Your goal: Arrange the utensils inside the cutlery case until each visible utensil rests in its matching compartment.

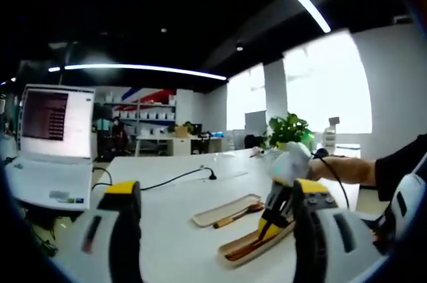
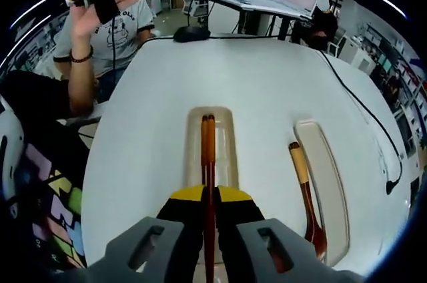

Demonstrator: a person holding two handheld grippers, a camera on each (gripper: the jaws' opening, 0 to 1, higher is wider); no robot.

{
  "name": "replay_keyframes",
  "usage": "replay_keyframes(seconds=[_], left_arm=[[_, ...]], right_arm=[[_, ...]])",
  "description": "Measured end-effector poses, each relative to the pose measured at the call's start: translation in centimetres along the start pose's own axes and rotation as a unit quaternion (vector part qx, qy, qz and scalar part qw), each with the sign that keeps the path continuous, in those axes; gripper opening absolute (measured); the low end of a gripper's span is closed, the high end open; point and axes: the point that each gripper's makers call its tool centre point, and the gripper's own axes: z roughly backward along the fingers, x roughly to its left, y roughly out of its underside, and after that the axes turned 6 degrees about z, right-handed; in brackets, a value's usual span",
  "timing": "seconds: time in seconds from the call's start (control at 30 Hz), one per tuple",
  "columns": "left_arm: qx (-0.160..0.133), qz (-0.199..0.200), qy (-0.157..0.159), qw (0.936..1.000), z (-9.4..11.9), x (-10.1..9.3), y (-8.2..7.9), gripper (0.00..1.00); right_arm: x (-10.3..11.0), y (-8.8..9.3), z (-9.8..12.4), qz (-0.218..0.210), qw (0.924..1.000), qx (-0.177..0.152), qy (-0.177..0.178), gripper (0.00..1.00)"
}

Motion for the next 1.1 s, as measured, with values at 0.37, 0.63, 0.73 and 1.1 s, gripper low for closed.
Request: replay_keyframes(seconds=[0.37,0.63,0.73,1.1], left_arm=[[0.007,0.002,0.002,1.0000,-0.1,-0.1,0.4,0.99],[0.001,0.001,0.008,1.0000,-0.2,-0.5,0.3,0.97],[0.005,0.000,0.006,1.0000,-0.3,-0.5,0.5,0.97],[0.010,0.002,0.006,0.9999,-0.4,-0.5,0.8,0.97]], right_arm=[[-0.1,0.0,-0.3,-0.002,1.0000,-0.001,0.004,0.04],[0.0,-0.1,-0.3,0.001,0.9999,-0.011,0.002,0.05],[0.1,0.0,0.0,0.012,0.9999,-0.009,0.002,0.09],[-0.2,-0.9,1.6,0.019,0.9992,-0.033,0.008,0.09]])
